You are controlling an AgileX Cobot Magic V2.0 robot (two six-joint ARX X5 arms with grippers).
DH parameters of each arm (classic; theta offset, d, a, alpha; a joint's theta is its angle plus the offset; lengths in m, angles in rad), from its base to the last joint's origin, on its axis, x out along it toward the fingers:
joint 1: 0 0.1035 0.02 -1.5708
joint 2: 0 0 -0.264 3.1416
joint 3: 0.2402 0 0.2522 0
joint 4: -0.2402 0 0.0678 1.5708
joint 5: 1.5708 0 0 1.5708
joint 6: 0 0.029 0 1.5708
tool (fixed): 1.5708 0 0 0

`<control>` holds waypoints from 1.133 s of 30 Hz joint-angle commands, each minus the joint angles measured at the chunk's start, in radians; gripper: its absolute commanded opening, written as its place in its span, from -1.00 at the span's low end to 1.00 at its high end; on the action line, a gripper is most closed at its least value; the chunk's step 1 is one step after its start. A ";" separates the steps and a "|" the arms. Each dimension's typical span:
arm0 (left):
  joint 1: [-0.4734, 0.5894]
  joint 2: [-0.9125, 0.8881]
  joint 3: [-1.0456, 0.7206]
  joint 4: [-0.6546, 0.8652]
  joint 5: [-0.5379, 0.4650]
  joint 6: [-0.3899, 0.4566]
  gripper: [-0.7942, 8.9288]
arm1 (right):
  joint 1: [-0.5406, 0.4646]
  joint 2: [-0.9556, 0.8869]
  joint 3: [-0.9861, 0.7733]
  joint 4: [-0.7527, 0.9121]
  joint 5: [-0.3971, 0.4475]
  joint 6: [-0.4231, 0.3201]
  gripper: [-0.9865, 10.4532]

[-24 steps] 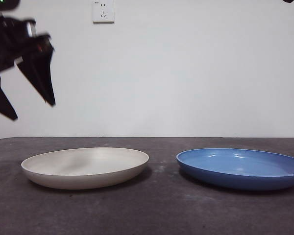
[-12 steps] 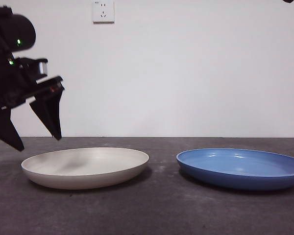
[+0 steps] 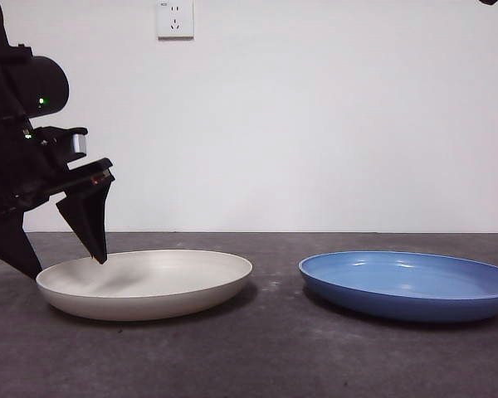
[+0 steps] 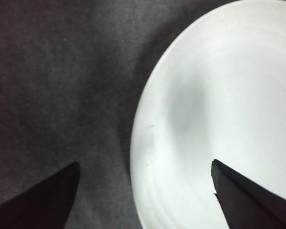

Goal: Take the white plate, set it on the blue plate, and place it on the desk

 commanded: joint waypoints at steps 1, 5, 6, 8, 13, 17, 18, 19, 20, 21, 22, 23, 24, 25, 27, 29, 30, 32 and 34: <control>-0.003 0.025 0.023 0.006 -0.009 0.002 0.01 | 0.004 0.005 0.019 0.008 -0.002 -0.001 -0.10; -0.003 0.025 0.023 0.005 -0.020 0.002 -0.23 | 0.004 0.005 0.019 0.008 -0.002 -0.001 -0.10; -0.003 0.025 0.023 0.002 -0.020 0.002 -0.27 | 0.004 0.005 0.019 0.008 -0.002 -0.001 -0.10; -0.003 0.026 0.023 -0.005 -0.024 0.002 -0.39 | 0.004 0.005 0.019 0.008 -0.002 -0.001 -0.10; -0.003 0.027 0.023 -0.021 -0.024 0.002 -0.43 | 0.004 0.005 0.019 0.008 -0.002 -0.001 -0.10; -0.003 0.031 0.023 -0.031 -0.024 0.001 -0.54 | 0.004 0.005 0.019 0.008 -0.002 -0.001 -0.10; -0.003 0.031 0.023 -0.033 -0.024 0.001 -0.54 | 0.004 0.005 0.019 0.008 -0.002 -0.001 -0.10; -0.003 0.031 0.023 -0.035 -0.024 0.001 -0.55 | 0.004 0.005 0.019 0.008 -0.002 -0.001 -0.10; -0.003 0.031 0.023 -0.037 -0.024 0.001 -0.61 | 0.004 0.005 0.019 0.008 -0.002 -0.001 -0.10; -0.003 0.031 0.023 -0.037 -0.024 0.000 -0.66 | 0.004 0.005 0.019 0.008 -0.002 -0.001 -0.10; -0.003 0.031 0.023 -0.038 -0.024 -0.004 -0.72 | 0.004 0.005 0.019 0.007 -0.002 -0.001 -0.10; -0.003 0.031 0.023 -0.038 -0.024 -0.007 -0.78 | 0.004 0.005 0.019 0.008 -0.002 -0.001 -0.10; -0.003 0.031 0.023 -0.039 -0.024 -0.007 -0.81 | 0.004 0.005 0.019 0.007 -0.002 -0.001 -0.10; -0.003 0.031 0.023 -0.039 -0.024 -0.007 -0.81 | 0.004 0.005 0.019 0.008 -0.002 -0.001 -0.10; -0.003 0.031 0.023 -0.037 -0.024 -0.007 -0.81 | 0.004 0.005 0.019 0.007 -0.002 -0.001 -0.10; -0.003 0.031 0.023 -0.035 -0.024 -0.010 -0.81 | 0.004 0.005 0.019 0.008 -0.002 -0.001 -0.10; -0.003 0.031 0.023 -0.034 -0.024 -0.015 -0.81 | 0.004 0.005 0.019 0.008 -0.002 -0.001 -0.10; -0.003 0.030 0.023 -0.031 -0.024 -0.032 -0.81 | 0.004 0.005 0.019 0.007 -0.002 -0.001 -0.10; -0.003 0.030 0.023 -0.031 -0.023 -0.034 -0.81 | 0.004 0.005 0.019 0.007 -0.002 -0.001 -0.10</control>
